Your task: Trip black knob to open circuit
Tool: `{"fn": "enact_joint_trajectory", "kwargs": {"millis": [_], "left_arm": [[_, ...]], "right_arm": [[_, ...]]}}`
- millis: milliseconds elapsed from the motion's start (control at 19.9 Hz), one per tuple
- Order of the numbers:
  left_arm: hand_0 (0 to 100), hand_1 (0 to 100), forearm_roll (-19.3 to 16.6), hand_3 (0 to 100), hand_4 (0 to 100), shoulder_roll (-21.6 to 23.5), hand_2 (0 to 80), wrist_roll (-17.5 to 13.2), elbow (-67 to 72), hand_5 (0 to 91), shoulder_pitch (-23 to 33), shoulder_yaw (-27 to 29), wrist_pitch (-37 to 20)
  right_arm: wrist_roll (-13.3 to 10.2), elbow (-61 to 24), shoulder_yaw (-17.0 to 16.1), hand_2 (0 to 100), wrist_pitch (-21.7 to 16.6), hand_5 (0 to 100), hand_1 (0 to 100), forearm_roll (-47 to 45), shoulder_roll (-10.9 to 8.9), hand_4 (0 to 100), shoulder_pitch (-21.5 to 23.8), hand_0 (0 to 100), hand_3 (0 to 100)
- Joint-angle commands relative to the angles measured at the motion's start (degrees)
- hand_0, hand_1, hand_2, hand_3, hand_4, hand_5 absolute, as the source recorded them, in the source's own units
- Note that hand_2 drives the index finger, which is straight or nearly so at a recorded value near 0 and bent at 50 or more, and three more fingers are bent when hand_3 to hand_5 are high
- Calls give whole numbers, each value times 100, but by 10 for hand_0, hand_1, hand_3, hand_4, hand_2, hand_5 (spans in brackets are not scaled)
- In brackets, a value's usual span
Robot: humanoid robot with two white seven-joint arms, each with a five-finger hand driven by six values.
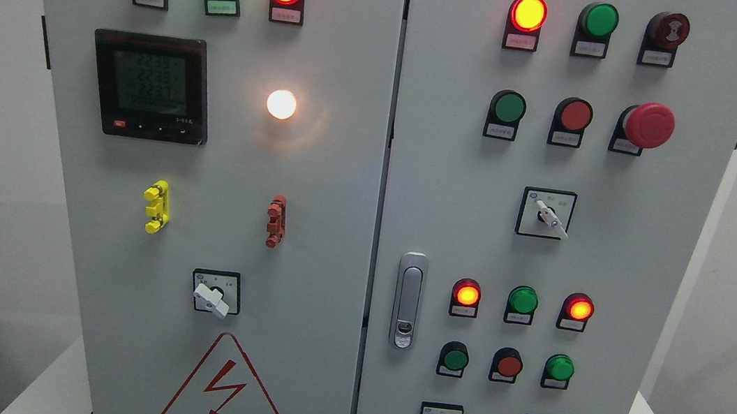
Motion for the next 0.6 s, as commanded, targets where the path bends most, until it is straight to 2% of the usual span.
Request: {"fn": "enact_joint_trajectory", "kwargs": {"millis": [0, 201, 301, 451, 552], "left_arm": [[120, 389, -132, 0, 0, 0, 0, -5, 0, 0, 0, 0, 23], [120, 389, -132, 0, 0, 0, 0, -5, 0, 0, 0, 0, 15], [120, 389, -132, 0, 0, 0, 0, -5, 0, 0, 0, 0, 23], [120, 389, -132, 0, 0, 0, 0, -5, 0, 0, 0, 0, 15], [120, 389, -132, 0, 0, 0, 0, -5, 0, 0, 0, 0, 23]], "right_arm": [[-17, -563, -22, 0, -193, 0, 0, -79, 116, 0, -249, 0, 0], [-34, -668, -31, 0, -342, 0, 0, -88, 134, 0, -329, 0, 0], [-166, -835, -22, 0, -536, 0, 0, -88, 151, 0, -303, 0, 0], [-289, -1229, -22, 0, -852, 0, 0, -79, 204, 0, -154, 0, 0], [-316, -1694, -22, 0, -879, 0, 0, -79, 204, 0, 39, 0, 0]]}}
